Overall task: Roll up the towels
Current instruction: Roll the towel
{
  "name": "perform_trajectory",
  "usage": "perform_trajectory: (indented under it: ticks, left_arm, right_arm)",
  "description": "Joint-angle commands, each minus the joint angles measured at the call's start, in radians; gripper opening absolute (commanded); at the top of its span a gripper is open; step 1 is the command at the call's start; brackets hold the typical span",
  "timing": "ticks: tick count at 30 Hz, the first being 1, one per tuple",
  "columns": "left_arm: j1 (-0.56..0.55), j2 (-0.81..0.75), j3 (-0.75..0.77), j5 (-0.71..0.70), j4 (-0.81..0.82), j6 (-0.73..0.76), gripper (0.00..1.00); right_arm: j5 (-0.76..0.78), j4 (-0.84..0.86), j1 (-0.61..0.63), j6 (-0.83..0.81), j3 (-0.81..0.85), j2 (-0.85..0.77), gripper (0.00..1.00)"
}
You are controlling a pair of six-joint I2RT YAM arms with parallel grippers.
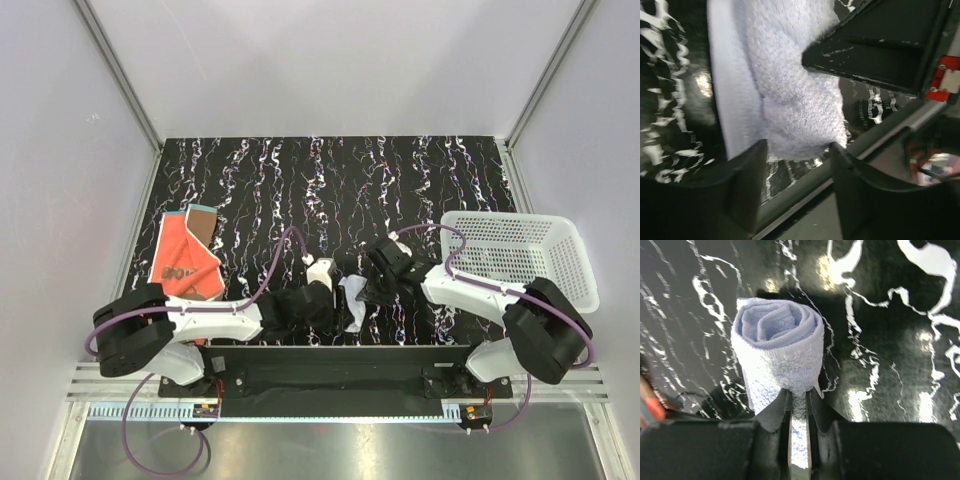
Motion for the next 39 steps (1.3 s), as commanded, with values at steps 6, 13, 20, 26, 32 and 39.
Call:
perform_trajectory:
  ticks: [6,13,20,26,32,39]
  left_arm:
    - [-0.206,0.005,0.255,-0.517,-0.482,0.104,0.69]
    - [-0.343,0.176,0.425,-0.731,-0.59,0.133,0.74]
    - [-0.354,0.322,0.505,-0.723,-0.59,0.159,0.77]
    - [-0.354,0.442,0.551,-0.719,-0.605,0.15,0.77]
    - [-0.352,0.476,0.541,-0.717,-0.624,0.121,0.5]
    - [-0.349,0.418,0.447,-0.663,-0.558,0.119,0.1]
  right_arm:
    - [0.045,-0.169,0.033,0.034,0.064,0.081,0.07]
    - [0.054,-0.203,0.043,0.024,0.112,0.104,0.08]
    - [0.045,-0.211,0.045,0.02,0.126,0.103,0.09]
    - [0.014,-0.198,0.046,0.012,0.123,0.103,0.1]
    - [0.002,-0.185,0.048,0.017,0.118,0.094,0.14]
    - [-0.029,-0.192,0.048,0.015,0.13,0.06,0.46]
